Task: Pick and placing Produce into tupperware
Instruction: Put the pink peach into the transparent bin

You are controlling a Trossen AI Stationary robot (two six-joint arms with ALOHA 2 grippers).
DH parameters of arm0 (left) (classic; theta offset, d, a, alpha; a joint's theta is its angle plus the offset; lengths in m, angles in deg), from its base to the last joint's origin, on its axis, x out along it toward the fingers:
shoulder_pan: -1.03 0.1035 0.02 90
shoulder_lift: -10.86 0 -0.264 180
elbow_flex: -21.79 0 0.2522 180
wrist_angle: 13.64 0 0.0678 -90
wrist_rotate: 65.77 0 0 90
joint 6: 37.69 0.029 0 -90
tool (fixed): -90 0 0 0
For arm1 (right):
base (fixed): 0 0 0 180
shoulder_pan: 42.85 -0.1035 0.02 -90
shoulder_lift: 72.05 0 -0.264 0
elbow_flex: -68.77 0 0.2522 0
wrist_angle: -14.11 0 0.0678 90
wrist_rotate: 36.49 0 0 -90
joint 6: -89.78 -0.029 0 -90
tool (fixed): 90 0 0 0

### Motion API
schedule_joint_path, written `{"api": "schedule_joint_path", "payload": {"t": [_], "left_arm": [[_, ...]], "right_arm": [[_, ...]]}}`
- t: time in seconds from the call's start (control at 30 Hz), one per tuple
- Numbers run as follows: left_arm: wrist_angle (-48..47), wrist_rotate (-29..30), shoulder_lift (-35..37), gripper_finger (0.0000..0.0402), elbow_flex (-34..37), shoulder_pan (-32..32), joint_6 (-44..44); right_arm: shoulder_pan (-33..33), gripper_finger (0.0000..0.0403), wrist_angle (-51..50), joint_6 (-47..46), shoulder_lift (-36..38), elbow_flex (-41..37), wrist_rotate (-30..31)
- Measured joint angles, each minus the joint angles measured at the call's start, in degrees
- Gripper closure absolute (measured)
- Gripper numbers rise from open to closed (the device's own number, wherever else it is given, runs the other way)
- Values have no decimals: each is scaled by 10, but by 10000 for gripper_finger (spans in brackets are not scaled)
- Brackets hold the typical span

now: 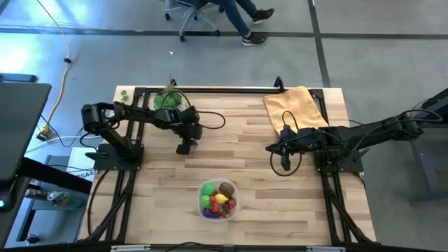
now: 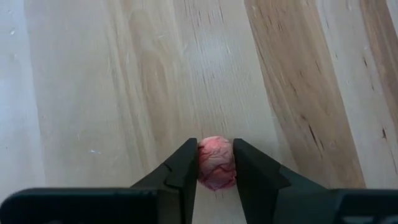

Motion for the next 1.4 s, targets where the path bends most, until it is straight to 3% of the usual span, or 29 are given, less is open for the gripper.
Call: {"api": "schedule_joint_path", "payload": {"t": [0.37, 0.73, 0.93, 1.03, 1.27, 1.4], "left_arm": [[-6, -5, 22, 318, -8, 0, -11], [-80, 7, 145, 320, -121, -33, -9], [-84, 13, 183, 321, -186, -125, -12], [-86, 43, 180, 321, -210, -191, -23], [-50, 146, 130, 321, -218, -336, -79], [-29, 170, 74, 321, -217, -391, -121]], "right_arm": [[0, 402, 0, 0, 0, 0, 0], [0, 402, 0, 0, 0, 0, -2], [0, 402, 0, 0, 0, 0, -3], [0, 402, 0, 0, 0, 0, -3], [0, 402, 0, 0, 0, 0, -2], [0, 402, 0, 0, 0, 0, -2]]}}
